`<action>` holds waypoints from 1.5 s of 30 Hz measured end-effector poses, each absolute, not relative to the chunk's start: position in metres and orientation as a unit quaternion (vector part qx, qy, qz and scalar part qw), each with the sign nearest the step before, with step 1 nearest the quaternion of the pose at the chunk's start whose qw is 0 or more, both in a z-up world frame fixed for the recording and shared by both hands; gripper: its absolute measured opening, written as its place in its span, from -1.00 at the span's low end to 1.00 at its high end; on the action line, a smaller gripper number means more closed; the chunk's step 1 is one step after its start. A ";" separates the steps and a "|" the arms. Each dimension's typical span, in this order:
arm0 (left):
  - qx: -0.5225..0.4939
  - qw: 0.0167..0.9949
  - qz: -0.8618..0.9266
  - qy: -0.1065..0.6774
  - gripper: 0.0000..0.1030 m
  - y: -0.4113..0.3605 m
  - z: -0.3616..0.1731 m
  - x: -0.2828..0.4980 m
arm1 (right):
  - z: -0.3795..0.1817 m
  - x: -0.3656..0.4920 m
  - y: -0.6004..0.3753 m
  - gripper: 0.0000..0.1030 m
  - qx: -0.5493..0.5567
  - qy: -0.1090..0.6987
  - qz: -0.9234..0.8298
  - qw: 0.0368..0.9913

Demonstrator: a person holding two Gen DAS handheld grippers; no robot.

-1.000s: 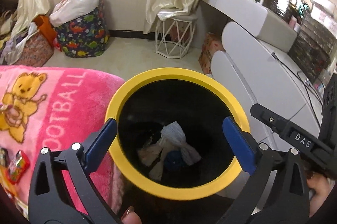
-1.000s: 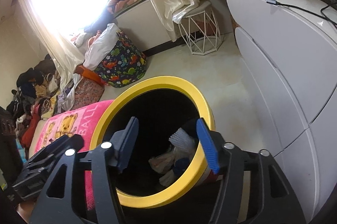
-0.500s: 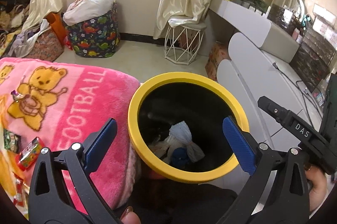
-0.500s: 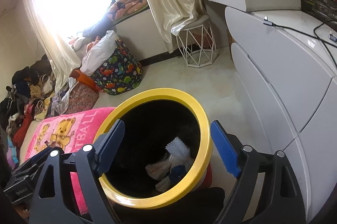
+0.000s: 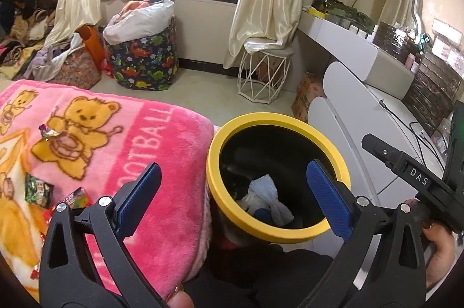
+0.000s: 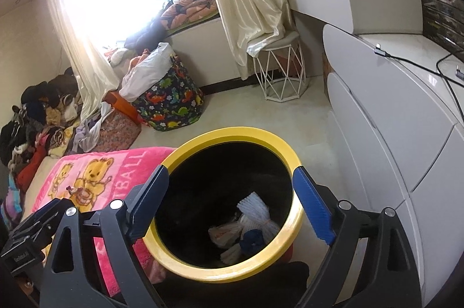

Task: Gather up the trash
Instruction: 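Move both tools back over the remaining wrappers on the blanket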

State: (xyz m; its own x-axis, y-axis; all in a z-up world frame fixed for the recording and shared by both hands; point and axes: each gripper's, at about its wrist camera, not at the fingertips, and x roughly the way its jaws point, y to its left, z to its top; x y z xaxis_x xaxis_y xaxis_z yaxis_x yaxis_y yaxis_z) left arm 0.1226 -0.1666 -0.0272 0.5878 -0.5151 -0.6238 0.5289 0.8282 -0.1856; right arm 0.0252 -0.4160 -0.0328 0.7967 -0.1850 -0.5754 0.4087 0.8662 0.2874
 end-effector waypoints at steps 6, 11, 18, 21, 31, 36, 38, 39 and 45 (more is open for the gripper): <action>0.009 0.897 -0.283 0.338 0.79 -0.150 -0.025 0.119 | -0.027 0.026 -0.402 0.65 0.188 0.272 -0.151 0.932; 0.003 0.904 -0.270 0.331 0.79 -0.131 -0.022 0.117 | -0.024 0.027 -0.391 0.65 0.170 0.273 -0.146 0.935; -0.002 0.910 -0.256 0.326 0.79 -0.110 -0.021 0.116 | -0.021 0.030 -0.378 0.65 0.156 0.269 -0.141 0.940; -0.008 0.911 -0.249 0.327 0.79 -0.102 -0.023 0.117 | -0.020 0.032 -0.372 0.65 0.148 0.269 -0.134 0.942; -0.017 0.918 -0.230 0.322 0.79 -0.078 -0.024 0.118 | -0.021 0.040 -0.349 0.65 0.135 0.274 -0.106 0.946; -0.025 0.920 -0.223 0.321 0.79 -0.068 -0.024 0.118 | -0.019 0.042 -0.336 0.66 0.126 0.274 -0.092 0.949; -0.027 0.921 -0.220 0.319 0.79 -0.063 -0.024 0.117 | -0.019 0.043 -0.330 0.66 0.123 0.273 -0.086 0.950; -0.029 0.922 -0.217 0.320 0.79 -0.061 -0.024 0.117 | -0.019 0.043 -0.327 0.66 0.121 0.273 -0.083 0.951; -0.035 0.926 -0.205 0.317 0.79 -0.046 -0.024 0.114 | -0.016 0.046 -0.315 0.66 0.114 0.272 -0.068 0.953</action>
State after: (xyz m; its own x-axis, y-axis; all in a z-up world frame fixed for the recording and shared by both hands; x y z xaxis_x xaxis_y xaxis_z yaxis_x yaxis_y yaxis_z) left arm 0.1145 -0.0463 -0.0236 0.7156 -0.4012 -0.5719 0.3568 0.9137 -0.1946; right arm 0.0456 -0.3150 -0.0156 0.8424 -0.0681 -0.5345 0.1919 0.9649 0.1793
